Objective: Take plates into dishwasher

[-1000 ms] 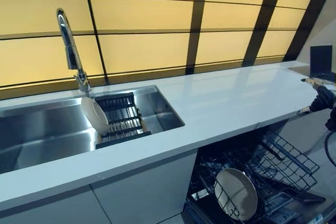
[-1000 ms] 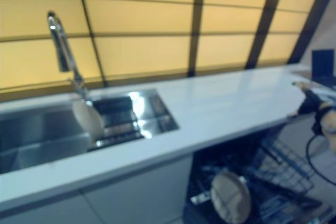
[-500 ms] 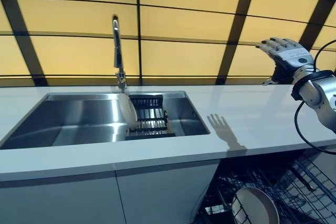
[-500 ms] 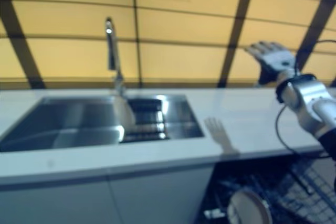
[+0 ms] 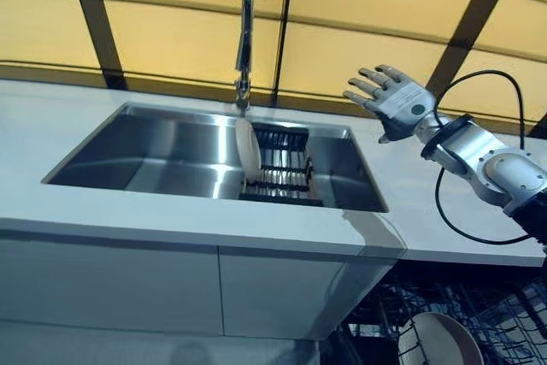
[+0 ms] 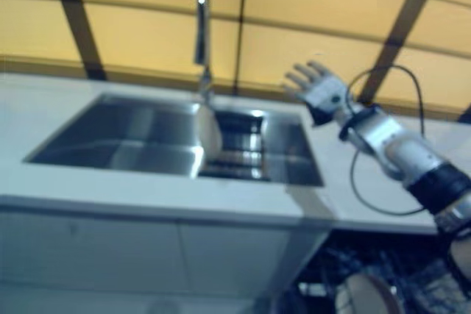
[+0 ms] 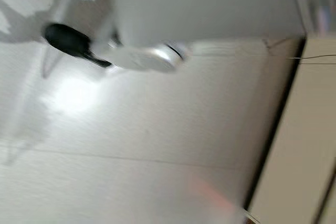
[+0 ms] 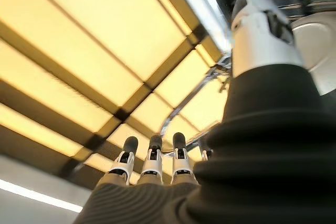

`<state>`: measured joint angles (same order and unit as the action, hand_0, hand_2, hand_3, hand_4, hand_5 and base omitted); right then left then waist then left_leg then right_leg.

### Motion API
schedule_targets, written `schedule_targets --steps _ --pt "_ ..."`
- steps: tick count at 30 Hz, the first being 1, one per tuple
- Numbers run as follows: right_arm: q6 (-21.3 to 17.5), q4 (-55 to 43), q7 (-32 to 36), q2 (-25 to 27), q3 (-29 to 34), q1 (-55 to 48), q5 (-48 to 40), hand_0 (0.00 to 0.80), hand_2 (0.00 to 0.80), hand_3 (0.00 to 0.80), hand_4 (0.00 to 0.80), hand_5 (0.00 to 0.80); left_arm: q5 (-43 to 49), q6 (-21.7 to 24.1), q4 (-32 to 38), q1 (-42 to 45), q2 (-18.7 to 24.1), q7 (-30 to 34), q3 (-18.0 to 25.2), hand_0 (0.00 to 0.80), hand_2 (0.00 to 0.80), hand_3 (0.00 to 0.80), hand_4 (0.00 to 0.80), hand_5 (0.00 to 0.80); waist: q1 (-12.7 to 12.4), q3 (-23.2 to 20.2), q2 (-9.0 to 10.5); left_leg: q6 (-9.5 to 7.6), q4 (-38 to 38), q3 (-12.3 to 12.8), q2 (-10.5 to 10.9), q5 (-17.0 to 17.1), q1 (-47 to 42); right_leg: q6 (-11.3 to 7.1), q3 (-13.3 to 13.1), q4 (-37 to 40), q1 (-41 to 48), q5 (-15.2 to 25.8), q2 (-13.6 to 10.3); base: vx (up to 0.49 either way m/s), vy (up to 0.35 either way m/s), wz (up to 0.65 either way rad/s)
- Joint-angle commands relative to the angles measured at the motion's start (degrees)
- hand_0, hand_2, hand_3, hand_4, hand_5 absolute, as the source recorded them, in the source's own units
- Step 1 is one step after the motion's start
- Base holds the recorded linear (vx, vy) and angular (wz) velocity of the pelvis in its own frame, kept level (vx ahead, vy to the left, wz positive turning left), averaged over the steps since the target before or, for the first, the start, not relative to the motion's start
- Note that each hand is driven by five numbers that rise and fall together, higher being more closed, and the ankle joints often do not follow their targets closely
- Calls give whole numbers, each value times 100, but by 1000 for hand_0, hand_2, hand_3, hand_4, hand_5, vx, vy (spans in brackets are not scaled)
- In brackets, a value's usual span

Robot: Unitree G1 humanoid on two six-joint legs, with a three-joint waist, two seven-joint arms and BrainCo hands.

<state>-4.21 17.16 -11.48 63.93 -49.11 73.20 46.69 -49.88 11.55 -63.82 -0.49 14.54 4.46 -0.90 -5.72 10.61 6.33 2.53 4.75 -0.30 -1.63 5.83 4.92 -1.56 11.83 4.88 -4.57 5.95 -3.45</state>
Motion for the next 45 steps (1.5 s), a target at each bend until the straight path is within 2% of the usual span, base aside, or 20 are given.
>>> schedule_targets --steps 1,15,28,34,45 --pt "284 180 -179 115 -388 1094 276 0 0 0 0 0 -125 0 293 -255 171 -36 6 0 0 0 0 0 -107 294 117 -39 25 67 -22 -180 112 -590 -34 12 -36 117 -383 -78 19 11" --pt "655 546 -369 -110 -840 1690 262 0 0 0 0 0 -385 -81 518 -275 205 5 -154 0 0 0 0 0 -245 683 -11 -9 25 -17 53 -54 473 -611 107 12 -333 192 -451 -31 3 6" --pt "880 553 -354 -297 -1033 2214 52 0 0 0 0 0 -408 -95 559 -300 208 -19 -197 0 0 0 0 0 -333 639 32 1 25 -78 64 -64 467 -600 208 12 -295 148 -472 3 -3 3" --pt "812 655 -398 -294 -1213 2483 -248 0 0 0 0 0 -378 -117 538 -259 264 -17 -178 0 0 0 0 0 -361 553 106 3 25 -96 61 -86 417 -606 238 12 -224 126 -460 30 -11 4" --pt "416 923 -294 -485 -1795 3081 -671 0 0 0 0 0 -333 -157 528 -190 362 11 -105 0 0 0 0 0 -491 487 245 6 25 -155 54 -109 410 -610 344 12 -165 97 -461 17 -3 3"
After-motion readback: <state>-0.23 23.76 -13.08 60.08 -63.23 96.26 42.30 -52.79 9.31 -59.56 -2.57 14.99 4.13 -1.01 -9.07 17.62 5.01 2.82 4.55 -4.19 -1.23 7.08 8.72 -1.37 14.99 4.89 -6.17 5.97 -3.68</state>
